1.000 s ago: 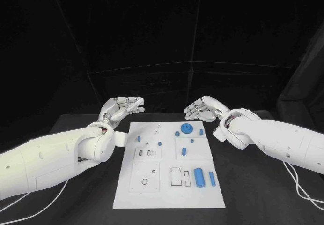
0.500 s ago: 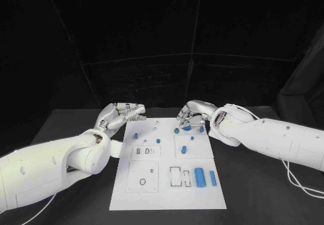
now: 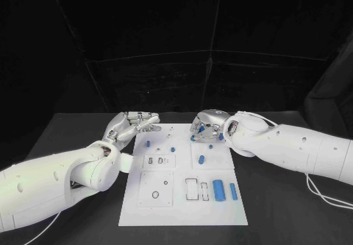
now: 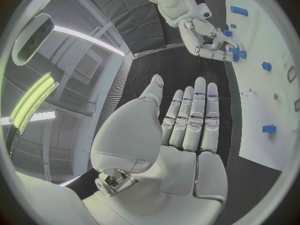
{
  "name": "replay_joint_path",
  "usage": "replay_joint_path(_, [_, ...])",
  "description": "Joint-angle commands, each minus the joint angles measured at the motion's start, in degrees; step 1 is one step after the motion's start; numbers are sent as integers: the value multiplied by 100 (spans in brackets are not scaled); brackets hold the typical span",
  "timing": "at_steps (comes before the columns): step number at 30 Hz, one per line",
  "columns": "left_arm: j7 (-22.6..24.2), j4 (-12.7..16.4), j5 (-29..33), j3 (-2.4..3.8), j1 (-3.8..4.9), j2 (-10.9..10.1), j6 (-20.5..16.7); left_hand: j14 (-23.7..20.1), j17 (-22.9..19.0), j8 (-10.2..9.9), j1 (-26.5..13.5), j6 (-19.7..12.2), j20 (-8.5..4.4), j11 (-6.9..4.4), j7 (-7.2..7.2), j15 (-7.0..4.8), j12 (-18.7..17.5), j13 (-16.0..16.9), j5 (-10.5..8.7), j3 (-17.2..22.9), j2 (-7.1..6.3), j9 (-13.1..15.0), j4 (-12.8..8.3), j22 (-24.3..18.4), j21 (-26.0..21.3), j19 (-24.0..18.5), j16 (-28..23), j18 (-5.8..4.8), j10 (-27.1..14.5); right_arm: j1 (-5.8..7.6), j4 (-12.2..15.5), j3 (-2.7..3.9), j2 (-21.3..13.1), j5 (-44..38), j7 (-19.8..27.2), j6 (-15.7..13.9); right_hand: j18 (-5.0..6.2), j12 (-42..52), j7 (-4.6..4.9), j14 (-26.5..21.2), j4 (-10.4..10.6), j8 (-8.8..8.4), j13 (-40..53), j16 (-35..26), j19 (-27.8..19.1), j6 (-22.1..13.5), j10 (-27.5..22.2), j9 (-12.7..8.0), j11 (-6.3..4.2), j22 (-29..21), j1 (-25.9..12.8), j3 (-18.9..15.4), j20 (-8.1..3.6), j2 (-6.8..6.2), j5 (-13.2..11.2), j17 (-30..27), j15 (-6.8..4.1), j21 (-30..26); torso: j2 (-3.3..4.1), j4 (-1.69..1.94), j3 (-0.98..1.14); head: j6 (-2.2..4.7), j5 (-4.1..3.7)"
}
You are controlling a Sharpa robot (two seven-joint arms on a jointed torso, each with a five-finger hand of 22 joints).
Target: Assemble the parts on the task board
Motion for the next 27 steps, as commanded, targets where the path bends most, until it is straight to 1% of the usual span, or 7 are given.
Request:
replay_joint_path(1, [18, 9, 74, 5, 9, 1, 116, 8, 8, -31, 7, 36, 0, -1, -1, 3, -29, 4, -28, -8, 52, -7, -42, -7, 6, 36, -8, 82, 40, 17, -17, 6, 21, -258, -129, 132, -83, 2, 2, 141, 2, -22, -4, 283, 124, -60, -30, 0, -5, 302, -54, 39, -5, 3, 1, 279, 17, 232, 16, 9, -2, -14, -6])
replay_joint_path(4, [17, 3, 106, 5, 9, 1, 121, 6, 8, -32, 7, 36, 0, -1, 0, 4, -30, 4, -28, -10, 52, -7, -44, -8, 5, 36, -9, 82, 40, 17, -35, 6, 45, -290, -121, 172, -144, 6, -2, 163, 5, -20, -4, 711, 261, -60, -13, 1, 0, 722, -64, 92, 4, 14, 23, 691, 20, 559, 24, 7, 3, -24, 0])
replay_joint_path(9, [13, 2, 137, 5, 9, 0, 131, -14, 10, -40, -10, 35, 2, 5, 6, 10, -37, 2, -29, -30, 51, -8, -50, -14, -4, 36, -21, 79, 39, 17, -82, 6, 107, -342, -124, 270, -201, 4, 2, 191, 25, -22, -5, 1094, 404, -59, -4, 0, 0, 1105, -87, 154, 10, 48, 17, 1072, 24, 842, 46, 6, 9, -18, 18])
replay_joint_path(19, [-4, 13, 150, 4, 10, -25, 144, -18, 10, -41, -12, 36, 2, 5, 6, 11, -38, 2, -29, -33, 52, -8, -51, -15, -6, 35, -24, 78, 39, 16, -186, 6, 197, -412, -162, 434, -229, 1, 18, 159, 28, -17, -6, 1376, 442, -36, -14, 2, 9, 1345, -93, 283, 26, 73, -16, 1299, 39, 1051, 60, 12, 6, -44, 36])
replay_joint_path(22, [-13, 26, 151, 4, 10, -42, 144, -23, 11, -43, -15, 37, 3, 5, 5, 12, -39, 2, -28, -36, 55, -8, -54, -17, -9, 35, -27, 77, 40, 15, -199, 6, 225, -419, -174, 500, -246, 8, 20, 154, 28, -11, -4, 1483, 477, -3, 8, 5, 8, 1461, -89, 349, 30, 90, -31, 1388, 40, 1140, 72, 13, 7, -33, 38])
replay_joint_path(23, [-15, 27, 151, 4, 10, -45, 146, -23, 11, -43, -15, 37, 3, 5, 5, 12, -39, 2, -28, -36, 55, -8, -54, -17, -9, 35, -27, 77, 40, 15, -207, 5, 236, -420, -176, 520, -249, 8, 21, 154, 28, -8, -5, 1507, 484, 9, 13, 6, 7, 1485, -83, 373, 30, 105, -45, 1408, 39, 1159, 71, 12, 9, -49, 38])
replay_joint_path(27, [-21, 27, 151, 4, 11, -50, 157, -30, 12, -44, -13, 40, 4, 5, 3, 14, -41, 2, -28, -37, 62, -7, -59, -19, -12, 34, -32, 77, 42, 15, -243, 5, 276, -424, -175, 582, -258, 9, 29, 139, 15, -3, -6, 1612, 491, 71, 38, 7, 7, 1569, -25, 558, 31, 193, -249, 1483, 39, 1235, 81, 14, 9, -64, 40])
